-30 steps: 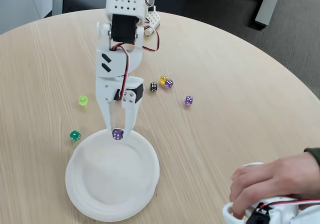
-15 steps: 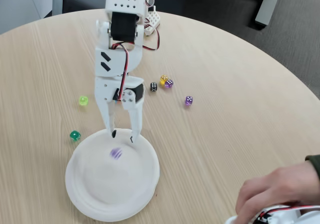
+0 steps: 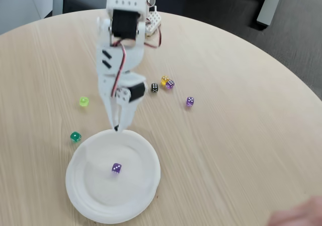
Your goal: Pick a purple dice and put it in the plate.
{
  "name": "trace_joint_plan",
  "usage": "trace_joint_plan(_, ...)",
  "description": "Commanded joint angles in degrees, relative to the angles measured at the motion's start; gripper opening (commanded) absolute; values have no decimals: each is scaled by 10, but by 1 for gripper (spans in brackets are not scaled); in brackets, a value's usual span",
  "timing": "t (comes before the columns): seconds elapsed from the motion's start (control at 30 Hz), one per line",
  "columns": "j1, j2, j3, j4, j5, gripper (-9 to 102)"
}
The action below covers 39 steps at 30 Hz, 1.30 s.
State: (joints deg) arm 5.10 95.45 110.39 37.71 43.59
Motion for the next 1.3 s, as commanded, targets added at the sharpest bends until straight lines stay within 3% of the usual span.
trace_joint_plan(0.0, -5, 66, -14, 59, 60, 0)
trace_joint_plan(0.23, -6, 190, -14, 183, 124, 0)
trace_joint_plan(0.73, -7, 541, -4, 262, 69, 0)
trace_joint_plan(1.27, -6, 762, 389, 264, -122, 0)
